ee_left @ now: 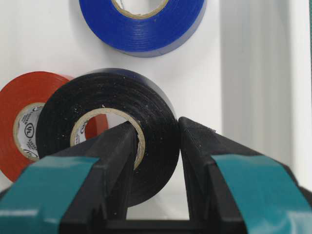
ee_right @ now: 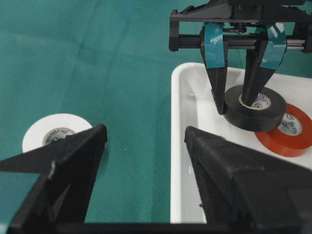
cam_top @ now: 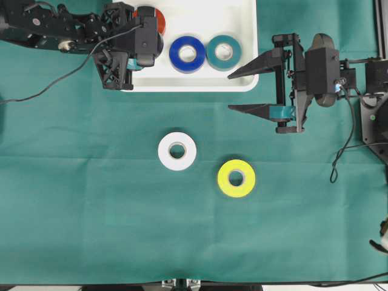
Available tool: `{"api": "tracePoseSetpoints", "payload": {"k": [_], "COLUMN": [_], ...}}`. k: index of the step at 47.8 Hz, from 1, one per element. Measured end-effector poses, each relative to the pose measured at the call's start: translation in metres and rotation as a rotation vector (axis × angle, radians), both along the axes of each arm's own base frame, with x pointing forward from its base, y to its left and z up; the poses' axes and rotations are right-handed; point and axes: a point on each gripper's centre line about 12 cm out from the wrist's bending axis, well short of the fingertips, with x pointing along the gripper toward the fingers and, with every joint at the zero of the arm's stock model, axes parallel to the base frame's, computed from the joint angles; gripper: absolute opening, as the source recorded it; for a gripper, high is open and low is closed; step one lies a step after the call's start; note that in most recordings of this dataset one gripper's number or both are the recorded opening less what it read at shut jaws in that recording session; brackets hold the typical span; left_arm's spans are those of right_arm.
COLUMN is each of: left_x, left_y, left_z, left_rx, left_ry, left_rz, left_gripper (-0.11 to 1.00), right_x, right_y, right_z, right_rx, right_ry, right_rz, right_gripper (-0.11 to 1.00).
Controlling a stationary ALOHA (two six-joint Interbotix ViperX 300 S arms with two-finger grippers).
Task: Put the tape alternately from left to right into the white case.
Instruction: 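Lift the black roll with the left gripper into the tray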
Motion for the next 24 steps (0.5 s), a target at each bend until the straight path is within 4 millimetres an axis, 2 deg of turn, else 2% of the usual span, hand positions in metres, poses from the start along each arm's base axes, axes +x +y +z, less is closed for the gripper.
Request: {"api": "tracePoseSetpoints", "payload": {"k": [5, 9, 14, 22, 24], "left_x": [-0.001, -0.002, -0.002, -0.002, -0.002], "left_y": [-0.003, -0.004, -0.006, -0.007, -0.007], "left_z": [0.0, 0.002, 0.01, 0.021, 0.023], "left_rx": [-0.003, -0.006, -0.001, 0.007, 0.008], "left_ry": [0.01, 0.017, 0.003, -0.022, -0.027], "left_rz": [-0.006, -0.01, -0.014, -0.019, -0.018], "left_gripper": [-0.04, 0.06, 0.29, 0.8, 0.89], "right_x": [0.0, 0.0, 0.0, 0.0, 0.0], "right_y": [0.0, 0.0, 0.0, 0.0, 0.0], "right_z": [0.0, 0.0, 0.0, 0.0, 0.0], "right_rx": [0.0, 0.0, 0.0, -0.001, 0.0], "right_ry": [-0.001, 0.0, 0.0, 0.0, -0.001], "right_rz": [0.002, 0.0, 0.0, 0.0, 0.0], "right_gripper": [0.73, 0.73, 0.73, 0.73, 0.73]}}
